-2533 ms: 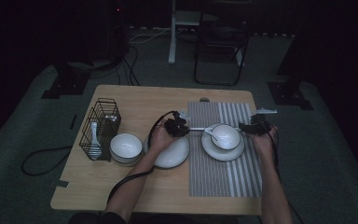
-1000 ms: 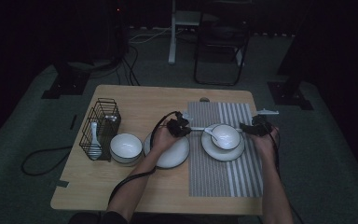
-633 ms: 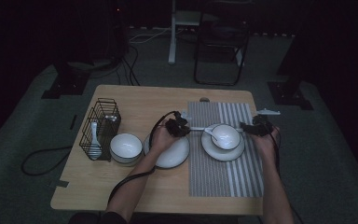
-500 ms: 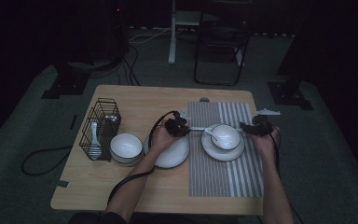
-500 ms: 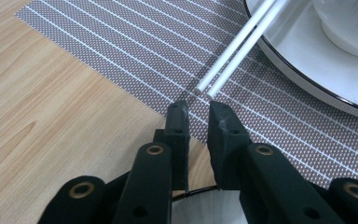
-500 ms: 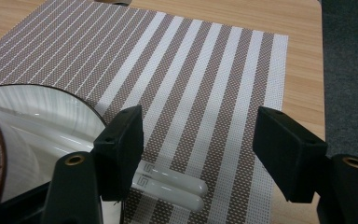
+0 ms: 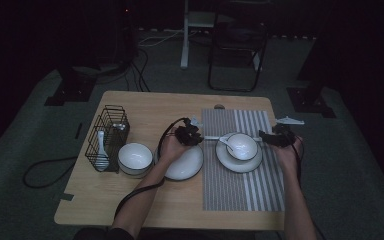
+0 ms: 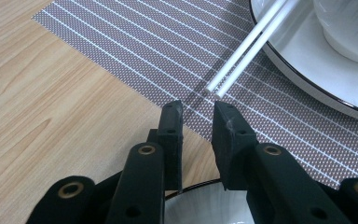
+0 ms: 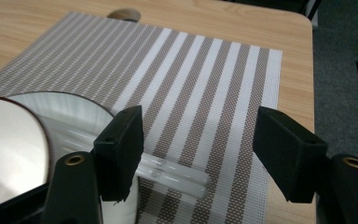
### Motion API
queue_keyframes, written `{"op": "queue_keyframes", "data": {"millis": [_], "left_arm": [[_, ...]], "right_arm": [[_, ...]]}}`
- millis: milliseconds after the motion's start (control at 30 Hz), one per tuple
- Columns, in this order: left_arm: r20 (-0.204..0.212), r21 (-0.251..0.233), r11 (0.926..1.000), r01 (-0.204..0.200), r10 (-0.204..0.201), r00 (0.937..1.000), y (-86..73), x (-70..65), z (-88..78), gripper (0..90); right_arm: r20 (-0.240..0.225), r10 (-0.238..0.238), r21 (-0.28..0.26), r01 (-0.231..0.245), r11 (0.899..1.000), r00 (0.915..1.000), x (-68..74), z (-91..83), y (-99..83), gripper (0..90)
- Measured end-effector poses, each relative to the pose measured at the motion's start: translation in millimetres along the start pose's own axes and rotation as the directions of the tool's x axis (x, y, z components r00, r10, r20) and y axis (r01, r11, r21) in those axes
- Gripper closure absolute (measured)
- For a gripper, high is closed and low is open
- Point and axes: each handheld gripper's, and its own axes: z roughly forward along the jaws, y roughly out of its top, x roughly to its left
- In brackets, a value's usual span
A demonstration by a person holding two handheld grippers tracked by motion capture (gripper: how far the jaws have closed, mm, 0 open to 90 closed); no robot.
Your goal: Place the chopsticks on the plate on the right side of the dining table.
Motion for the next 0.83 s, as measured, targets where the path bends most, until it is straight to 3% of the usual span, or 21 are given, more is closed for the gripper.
{"op": "queue_keyframes", "data": {"millis": [833], "left_arm": [[0.001,-0.010,0.9999,0.010,-0.010,0.9999,-1.2,3.9,-4.3,73.9]], "right_arm": [[-0.053,-0.108,-0.107,0.102,0.989,0.9927,38.7,-46.2,-10.9,33.1]]}}
